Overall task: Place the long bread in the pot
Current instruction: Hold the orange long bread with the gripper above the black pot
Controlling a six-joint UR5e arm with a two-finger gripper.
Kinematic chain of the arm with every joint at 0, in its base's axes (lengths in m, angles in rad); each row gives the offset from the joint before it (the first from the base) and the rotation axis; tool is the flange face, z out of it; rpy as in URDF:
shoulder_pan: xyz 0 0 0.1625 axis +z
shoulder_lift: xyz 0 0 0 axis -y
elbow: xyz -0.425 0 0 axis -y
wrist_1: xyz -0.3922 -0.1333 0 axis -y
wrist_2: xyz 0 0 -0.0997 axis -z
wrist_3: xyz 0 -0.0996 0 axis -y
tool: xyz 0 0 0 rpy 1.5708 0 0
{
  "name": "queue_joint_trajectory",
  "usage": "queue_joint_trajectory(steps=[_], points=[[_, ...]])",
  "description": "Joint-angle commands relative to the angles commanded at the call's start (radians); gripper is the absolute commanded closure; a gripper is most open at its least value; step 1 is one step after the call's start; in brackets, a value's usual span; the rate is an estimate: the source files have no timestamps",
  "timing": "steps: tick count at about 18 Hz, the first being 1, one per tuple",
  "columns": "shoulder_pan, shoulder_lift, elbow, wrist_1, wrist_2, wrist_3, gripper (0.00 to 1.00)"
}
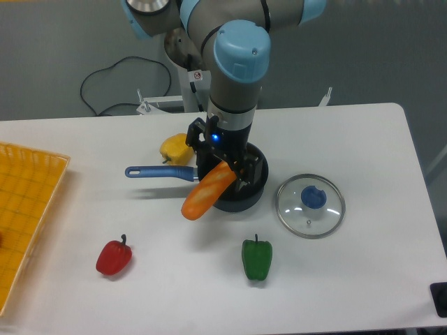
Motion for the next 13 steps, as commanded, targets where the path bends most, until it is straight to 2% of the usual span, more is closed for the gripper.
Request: queue_joint_trajectory(steps=[3,6,10,13], points=[[0.0,-0.002,-0.005,0.009,0.0,0.067,0.0],[-0.002,0.005,-0.011,0.011,0.009,0.065,0.0],[0.002,0.028,-0.069,0.015,0.021,0.066,0.0],[0.003,0.038,-0.098,0.049,0.029,0.064,0.0]])
